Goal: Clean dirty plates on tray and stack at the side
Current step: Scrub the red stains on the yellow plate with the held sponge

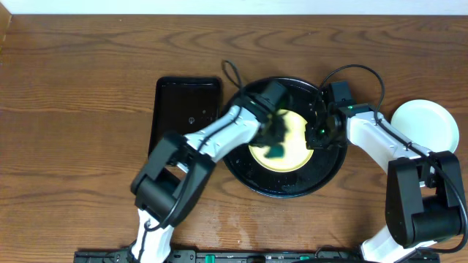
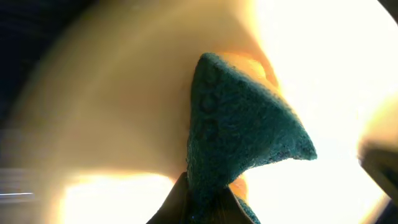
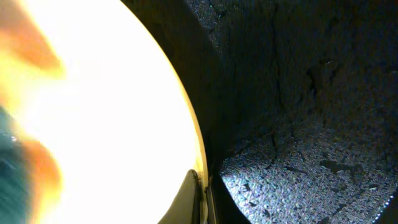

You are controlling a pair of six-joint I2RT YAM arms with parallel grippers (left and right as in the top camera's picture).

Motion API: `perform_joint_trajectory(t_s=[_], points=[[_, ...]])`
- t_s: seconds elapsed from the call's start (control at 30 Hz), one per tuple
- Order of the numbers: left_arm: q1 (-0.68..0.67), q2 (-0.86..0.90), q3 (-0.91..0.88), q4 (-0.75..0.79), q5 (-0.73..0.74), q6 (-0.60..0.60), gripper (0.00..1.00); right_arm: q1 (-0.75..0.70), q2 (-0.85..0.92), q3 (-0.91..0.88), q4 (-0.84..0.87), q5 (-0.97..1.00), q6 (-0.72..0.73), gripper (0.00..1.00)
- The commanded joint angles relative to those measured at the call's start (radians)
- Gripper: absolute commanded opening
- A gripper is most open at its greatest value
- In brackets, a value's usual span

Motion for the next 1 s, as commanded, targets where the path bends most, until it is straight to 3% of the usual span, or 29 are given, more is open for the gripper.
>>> perform_joint_trajectory(t_s=[0.0,0.17,0.33,0.4,0.63,0.73,0.87,0.97], points=[[0.067,0.057,-0.038,-0.064,-0.441,-0.001,0.08,0.004,0.017,-0.020,-0.011,0.055,-0.009,0.01],[0.055,0.057,-0.038,-0.113,-0.638,-0.001,0.08,0.004,0.017,-0.020,-0.011,0.055,-0.009,0.01],[0.021,0.057,-0.038,-0.124,-0.621,-0.001,0.07,0.003,0.017,-0.020,-0.012,0.058,-0.009,0.01],[0.004,0.057,-0.038,-0.121,-0.555,-0.002,0.07,0.003,0.017,-0.020,-0.012,0.059,-0.009,0.01],[-0.012,0.057,-0.038,-0.097,-0.067,-0.049,0.08,0.003,0.017,-0.020,-0.012,0.058,-0.008,0.01],[-0.012,0.057,-0.038,-0.096,0.079,-0.077,0.07,0.003,0.017,-0.020,-0.012,0.058,-0.009,0.01],[-0.022,0.057,-0.039,-0.028,0.156,-0.069,0.07,0.003,0.017,-0.020,-0.011,0.059,-0.008,0.01],[-0.048,0.059,-0.042,0.085,0.156,0.000,0.08,0.003,0.017,-0.020,-0.010,0.058,-0.008,0.01]])
